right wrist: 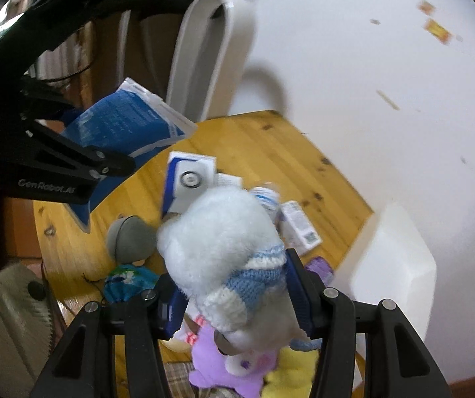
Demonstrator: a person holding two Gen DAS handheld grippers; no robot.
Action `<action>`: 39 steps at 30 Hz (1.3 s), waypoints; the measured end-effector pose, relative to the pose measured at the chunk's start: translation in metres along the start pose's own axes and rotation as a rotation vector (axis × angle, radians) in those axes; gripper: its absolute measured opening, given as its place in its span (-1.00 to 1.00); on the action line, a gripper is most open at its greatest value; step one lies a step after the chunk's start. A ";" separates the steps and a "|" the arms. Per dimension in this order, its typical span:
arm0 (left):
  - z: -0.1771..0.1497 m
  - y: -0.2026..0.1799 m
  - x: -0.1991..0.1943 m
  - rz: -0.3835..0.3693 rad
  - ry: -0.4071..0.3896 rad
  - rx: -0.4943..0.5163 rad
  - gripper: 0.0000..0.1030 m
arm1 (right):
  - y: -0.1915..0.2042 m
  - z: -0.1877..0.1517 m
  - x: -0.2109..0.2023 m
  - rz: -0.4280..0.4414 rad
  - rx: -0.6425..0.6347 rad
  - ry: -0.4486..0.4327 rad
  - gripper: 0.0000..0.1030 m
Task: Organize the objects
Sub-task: 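Carry the ice pack and bunny into the white tray and open both tools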
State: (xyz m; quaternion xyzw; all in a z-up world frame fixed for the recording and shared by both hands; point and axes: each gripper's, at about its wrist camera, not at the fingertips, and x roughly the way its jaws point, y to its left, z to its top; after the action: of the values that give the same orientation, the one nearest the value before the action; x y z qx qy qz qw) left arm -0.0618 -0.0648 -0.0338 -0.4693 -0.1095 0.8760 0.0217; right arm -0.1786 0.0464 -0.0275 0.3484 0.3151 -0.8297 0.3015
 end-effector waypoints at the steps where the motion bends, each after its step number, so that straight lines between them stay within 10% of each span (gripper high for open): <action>1: 0.004 -0.005 -0.005 -0.007 -0.008 0.011 0.08 | -0.007 -0.001 -0.004 -0.011 0.026 0.000 0.04; 19: 0.126 -0.175 -0.065 -0.165 -0.208 0.304 0.08 | -0.212 -0.079 -0.075 -0.265 0.723 0.024 0.05; 29: 0.171 -0.250 0.035 -0.164 -0.111 0.310 0.08 | -0.289 -0.116 -0.017 -0.227 1.043 0.040 0.06; 39: 0.177 -0.277 0.128 -0.135 0.011 0.316 0.08 | -0.311 -0.135 0.055 -0.236 1.079 0.124 0.08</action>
State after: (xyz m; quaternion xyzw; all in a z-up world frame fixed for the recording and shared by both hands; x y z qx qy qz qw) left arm -0.2979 0.1933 0.0154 -0.4563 -0.0018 0.8763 0.1544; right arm -0.3816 0.3224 -0.0478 0.4640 -0.1005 -0.8795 -0.0336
